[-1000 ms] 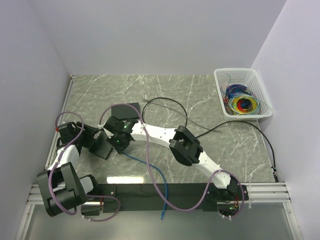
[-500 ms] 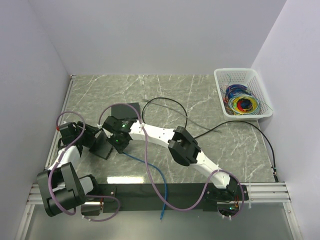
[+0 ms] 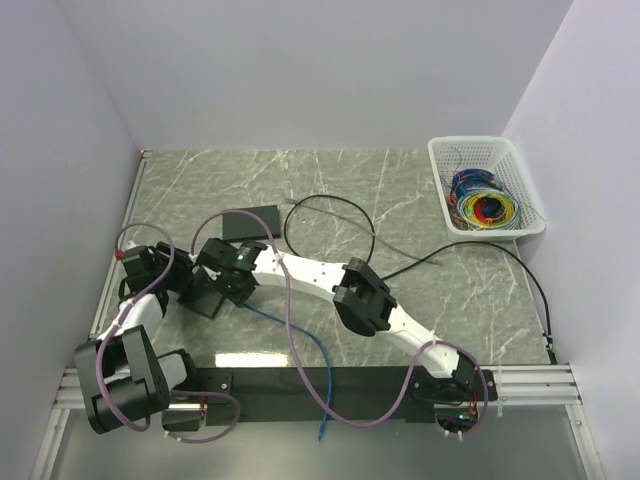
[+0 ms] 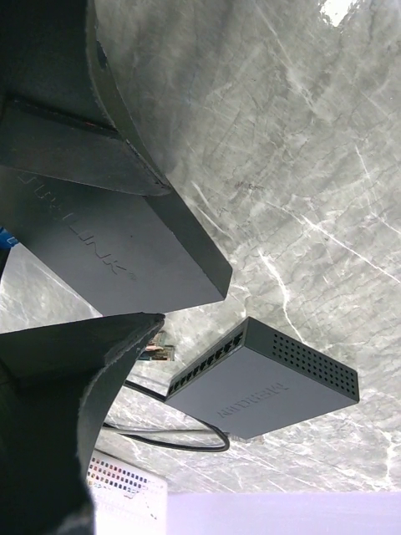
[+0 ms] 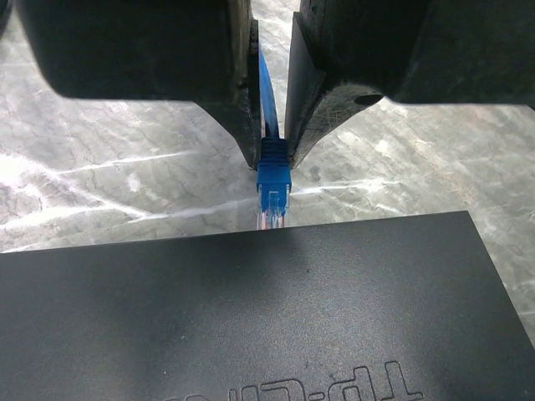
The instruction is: Insert the plug into the switch port
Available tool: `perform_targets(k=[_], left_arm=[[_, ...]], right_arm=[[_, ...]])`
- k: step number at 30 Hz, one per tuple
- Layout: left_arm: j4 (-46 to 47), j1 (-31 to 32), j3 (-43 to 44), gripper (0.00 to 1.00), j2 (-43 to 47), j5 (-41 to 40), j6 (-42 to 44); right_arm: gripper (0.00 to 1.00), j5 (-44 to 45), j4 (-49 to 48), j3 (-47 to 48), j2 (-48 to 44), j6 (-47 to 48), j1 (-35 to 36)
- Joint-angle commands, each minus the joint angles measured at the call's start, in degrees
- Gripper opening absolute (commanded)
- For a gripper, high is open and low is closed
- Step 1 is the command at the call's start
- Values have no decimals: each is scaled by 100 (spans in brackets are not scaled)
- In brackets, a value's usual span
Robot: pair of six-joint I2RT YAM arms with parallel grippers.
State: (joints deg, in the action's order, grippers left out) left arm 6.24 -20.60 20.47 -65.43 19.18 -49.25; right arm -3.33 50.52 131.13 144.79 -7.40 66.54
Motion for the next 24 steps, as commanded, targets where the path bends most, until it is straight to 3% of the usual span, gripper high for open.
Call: perform_targets(k=[1, 14, 24], left_arm=[[9, 91, -43, 64, 162, 16, 21], [157, 258, -122, 64, 66, 16, 91], [667, 478, -210, 62, -462, 314, 56]], right_arm=[[0, 324, -8, 246, 234, 72, 69], [1, 808, 2, 589, 392, 203, 69], [6, 361, -385, 633, 208, 485, 218]])
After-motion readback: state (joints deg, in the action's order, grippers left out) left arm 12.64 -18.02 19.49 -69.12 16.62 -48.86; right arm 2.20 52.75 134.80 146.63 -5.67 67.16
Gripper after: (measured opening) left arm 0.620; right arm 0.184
